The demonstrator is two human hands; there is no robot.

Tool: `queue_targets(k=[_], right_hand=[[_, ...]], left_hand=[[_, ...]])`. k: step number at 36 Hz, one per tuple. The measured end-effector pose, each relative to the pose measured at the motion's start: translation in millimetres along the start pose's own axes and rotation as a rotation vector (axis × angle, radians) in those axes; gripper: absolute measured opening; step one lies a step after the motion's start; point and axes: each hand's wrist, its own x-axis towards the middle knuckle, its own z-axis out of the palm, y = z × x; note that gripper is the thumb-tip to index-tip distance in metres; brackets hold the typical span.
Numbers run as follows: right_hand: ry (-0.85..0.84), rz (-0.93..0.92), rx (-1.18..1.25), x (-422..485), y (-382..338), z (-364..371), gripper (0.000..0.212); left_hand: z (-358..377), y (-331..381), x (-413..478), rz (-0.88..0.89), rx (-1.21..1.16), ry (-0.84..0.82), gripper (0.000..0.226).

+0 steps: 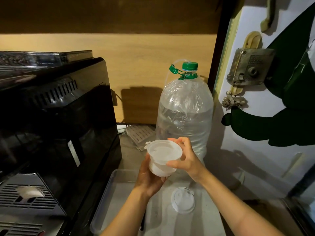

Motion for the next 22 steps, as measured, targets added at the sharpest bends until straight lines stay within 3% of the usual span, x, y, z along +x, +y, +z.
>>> queue_targets(k=[9, 16, 22], right_hand=[[-0.137, 0.108, -0.219, 0.6, 1.1, -6.9, 0.097], [-0.19, 0.17, -0.413, 1.3, -4.1, -6.3, 0.111], [-0.221, 0.171, -0.567, 2.0, -6.7, -5.7, 0.098]], left_hand=[[5.4, 2.0, -5.8, 0.016, -0.063, -0.015, 0.07], [-0.6, 4.2, -6.7, -0.001, -0.021, 0.047, 0.089], [-2.6, 3.6, -7.8, -0.011, 0.043, 0.012, 0.082]])
